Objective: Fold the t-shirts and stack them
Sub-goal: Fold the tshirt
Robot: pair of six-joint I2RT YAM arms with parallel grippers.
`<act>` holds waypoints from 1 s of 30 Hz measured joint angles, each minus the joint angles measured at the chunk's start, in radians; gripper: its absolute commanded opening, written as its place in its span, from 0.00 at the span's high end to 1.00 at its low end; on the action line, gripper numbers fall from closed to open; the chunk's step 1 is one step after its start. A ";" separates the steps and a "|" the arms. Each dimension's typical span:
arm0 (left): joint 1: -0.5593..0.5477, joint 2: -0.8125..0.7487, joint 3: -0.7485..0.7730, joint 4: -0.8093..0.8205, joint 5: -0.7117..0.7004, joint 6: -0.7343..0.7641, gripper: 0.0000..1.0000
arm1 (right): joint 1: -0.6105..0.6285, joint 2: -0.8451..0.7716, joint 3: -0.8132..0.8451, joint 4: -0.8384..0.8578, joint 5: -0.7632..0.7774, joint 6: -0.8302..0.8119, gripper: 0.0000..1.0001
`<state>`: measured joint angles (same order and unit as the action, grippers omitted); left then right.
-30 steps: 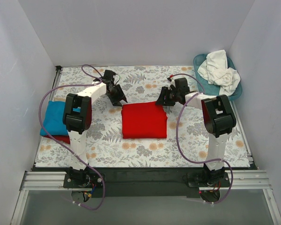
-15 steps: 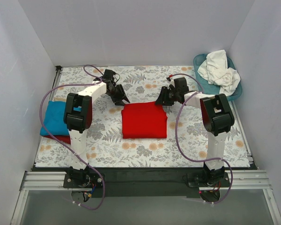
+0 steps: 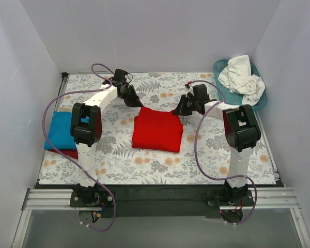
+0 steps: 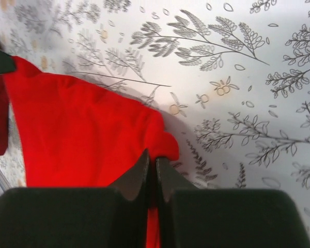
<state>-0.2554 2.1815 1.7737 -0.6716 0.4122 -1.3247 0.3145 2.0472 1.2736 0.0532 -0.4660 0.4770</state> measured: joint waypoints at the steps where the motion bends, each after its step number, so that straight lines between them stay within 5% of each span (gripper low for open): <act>1: 0.000 -0.004 0.000 -0.002 -0.008 -0.002 1.00 | 0.000 -0.020 -0.009 0.001 0.003 0.005 0.93; 11: 0.001 -0.126 -0.087 0.010 -0.080 -0.026 1.00 | 0.055 -0.324 -0.124 0.009 0.069 0.051 0.95; 30: 0.005 -0.485 -0.415 0.082 -0.110 -0.091 1.00 | 0.215 -0.602 -0.347 -0.006 0.215 0.070 0.96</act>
<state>-0.2508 1.6962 1.3590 -0.5896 0.3023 -1.4155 0.5293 1.4456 0.9268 0.0467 -0.2508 0.5472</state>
